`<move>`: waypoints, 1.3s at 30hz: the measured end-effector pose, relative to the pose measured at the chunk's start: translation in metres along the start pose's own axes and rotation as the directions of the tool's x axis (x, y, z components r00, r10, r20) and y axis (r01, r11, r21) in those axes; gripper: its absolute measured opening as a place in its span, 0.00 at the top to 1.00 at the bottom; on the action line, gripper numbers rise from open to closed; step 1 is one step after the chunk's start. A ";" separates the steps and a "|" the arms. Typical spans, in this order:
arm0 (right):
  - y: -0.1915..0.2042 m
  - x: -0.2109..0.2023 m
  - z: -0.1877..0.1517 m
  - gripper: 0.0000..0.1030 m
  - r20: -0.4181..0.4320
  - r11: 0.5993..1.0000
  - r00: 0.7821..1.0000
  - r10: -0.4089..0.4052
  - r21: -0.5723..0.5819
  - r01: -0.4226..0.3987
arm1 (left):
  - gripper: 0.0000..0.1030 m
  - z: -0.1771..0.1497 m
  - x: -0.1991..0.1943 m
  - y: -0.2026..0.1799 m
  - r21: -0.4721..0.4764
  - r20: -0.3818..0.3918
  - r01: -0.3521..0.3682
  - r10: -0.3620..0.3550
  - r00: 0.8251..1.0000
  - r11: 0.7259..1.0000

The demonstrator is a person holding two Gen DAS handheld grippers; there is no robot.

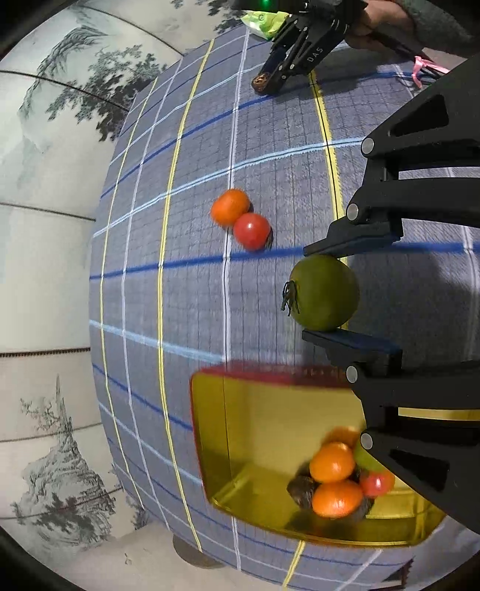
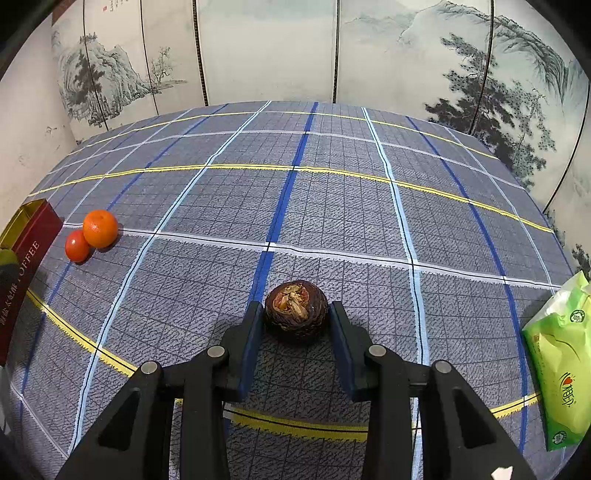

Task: Organize fruits
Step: 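Lift the green tomato over the gold tin with the left tool while the right tool holds the brown fruit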

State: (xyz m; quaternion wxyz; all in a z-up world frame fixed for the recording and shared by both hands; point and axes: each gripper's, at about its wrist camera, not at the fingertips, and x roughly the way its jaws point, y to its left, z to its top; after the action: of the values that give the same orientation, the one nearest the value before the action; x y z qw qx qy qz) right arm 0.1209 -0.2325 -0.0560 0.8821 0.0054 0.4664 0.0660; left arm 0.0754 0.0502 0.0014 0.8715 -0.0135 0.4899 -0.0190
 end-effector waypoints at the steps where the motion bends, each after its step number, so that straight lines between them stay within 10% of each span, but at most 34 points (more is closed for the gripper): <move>1: 0.000 0.000 0.000 0.66 0.000 1.000 1.000 0.000 0.000 0.000 | 0.63 0.000 -0.003 0.005 -0.006 0.000 -0.002 0.002 1.000 1.000; 23: 0.000 0.000 0.000 0.66 0.000 1.000 1.000 -0.002 -0.001 0.002 | 0.63 -0.024 -0.031 0.127 -0.187 -0.038 -0.162 0.158 0.987 0.969; 39: 0.000 0.000 0.000 0.66 0.000 1.000 1.000 -0.003 -0.002 0.003 | 0.63 -0.041 -0.030 0.148 -0.235 -0.068 -0.144 0.131 0.989 0.961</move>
State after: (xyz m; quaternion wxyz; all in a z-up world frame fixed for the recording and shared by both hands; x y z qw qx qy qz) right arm 0.1207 -0.2320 -0.0563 0.8822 0.0041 0.4663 0.0651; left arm 0.0279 0.1996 -0.0009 0.8497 -0.0837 0.5108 0.1002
